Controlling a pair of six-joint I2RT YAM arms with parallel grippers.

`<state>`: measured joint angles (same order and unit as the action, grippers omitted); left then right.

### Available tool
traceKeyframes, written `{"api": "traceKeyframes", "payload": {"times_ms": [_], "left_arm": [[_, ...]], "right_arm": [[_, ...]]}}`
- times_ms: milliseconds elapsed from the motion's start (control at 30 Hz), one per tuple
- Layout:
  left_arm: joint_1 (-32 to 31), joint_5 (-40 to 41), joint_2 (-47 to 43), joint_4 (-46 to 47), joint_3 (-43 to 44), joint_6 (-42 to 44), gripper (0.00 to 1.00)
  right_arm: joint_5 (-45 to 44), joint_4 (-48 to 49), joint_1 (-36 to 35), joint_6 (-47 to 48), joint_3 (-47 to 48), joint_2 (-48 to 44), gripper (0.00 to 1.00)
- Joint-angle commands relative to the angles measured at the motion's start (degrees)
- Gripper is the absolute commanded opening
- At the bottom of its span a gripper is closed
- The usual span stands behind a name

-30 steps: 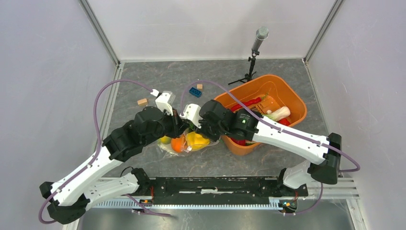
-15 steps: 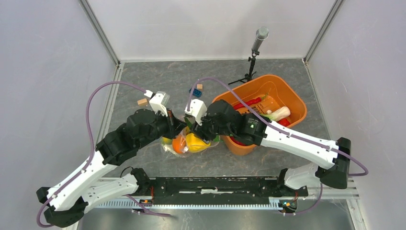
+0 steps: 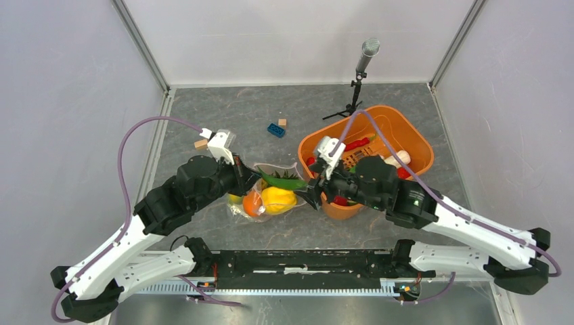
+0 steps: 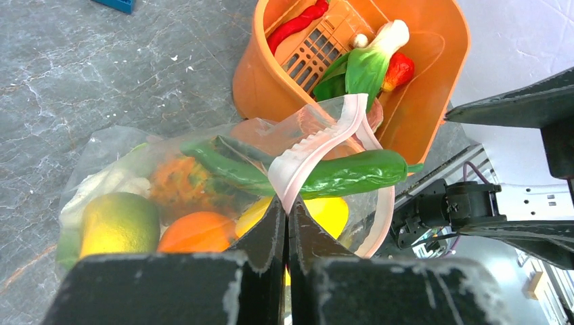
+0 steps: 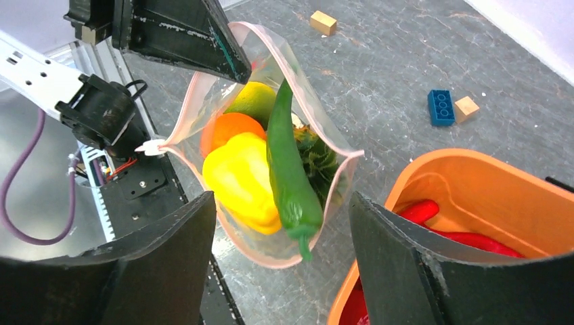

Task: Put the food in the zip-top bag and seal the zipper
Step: Place the fake vegetable in the zipper food storage bag.

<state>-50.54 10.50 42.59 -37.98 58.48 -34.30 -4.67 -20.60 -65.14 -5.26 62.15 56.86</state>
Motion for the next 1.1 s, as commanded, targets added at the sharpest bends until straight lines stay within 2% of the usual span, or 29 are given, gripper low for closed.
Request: {"api": "traceKeyframes", "payload": {"times_ms": [0, 200, 267, 333, 400, 433, 533, 633, 833, 967, 1067], "left_arm": [[-0.1, 1.6, -0.3, 3.3, 0.8, -1.5, 0.02], [-0.1, 1.5, -0.2, 3.2, 0.8, -1.4, 0.02], [-0.1, 1.4, -0.3, 3.0, 0.8, -1.4, 0.02], [-0.1, 1.2, -0.3, 3.0, 0.7, -1.4, 0.02], [-0.1, 1.2, -0.2, 3.0, 0.5, -1.4, 0.02], [-0.1, 1.3, -0.1, 3.0, 0.5, -1.4, 0.02], [-0.1, 1.1, 0.0, 3.0, 0.4, -1.2, 0.02], [-0.1, 0.9, 0.3, 3.0, 0.2, -1.2, 0.02], [-0.1, 0.3, 0.7, 3.3, 0.3, -1.1, 0.02], [-0.1, 3.3, -0.2, 1.3, 1.3, -0.9, 0.02], [-0.1, 5.1, -1.3, 0.7, 1.4, -0.7, 0.02]], "right_arm": [[-2.3, -0.6, -0.1, -4.9, -4.1, -2.8, 0.74], [-5.1, 1.4, 0.0, -10.4, -8.4, -2.9, 0.57], [-6.3, 2.1, -0.1, -11.1, -8.5, -2.1, 0.49], [-5.4, 3.6, -0.1, -10.9, -8.1, -0.9, 0.43], [-4.1, 7.2, -0.1, -10.7, -8.5, -0.5, 0.28], [-3.1, 8.7, -0.1, -10.5, -8.6, -0.3, 0.24], [-0.1, 11.1, -0.1, -10.0, -7.7, 1.1, 0.18], [1.1, 10.9, -0.1, -9.4, -6.2, 2.9, 0.19], [-0.6, 10.8, -0.1, -9.1, -4.2, 5.6, 0.38], [-2.5, 11.2, -0.1, -7.5, -4.6, 1.4, 0.50], [-7.6, 11.1, -0.1, -8.9, -6.7, -3.3, 0.54]]}}
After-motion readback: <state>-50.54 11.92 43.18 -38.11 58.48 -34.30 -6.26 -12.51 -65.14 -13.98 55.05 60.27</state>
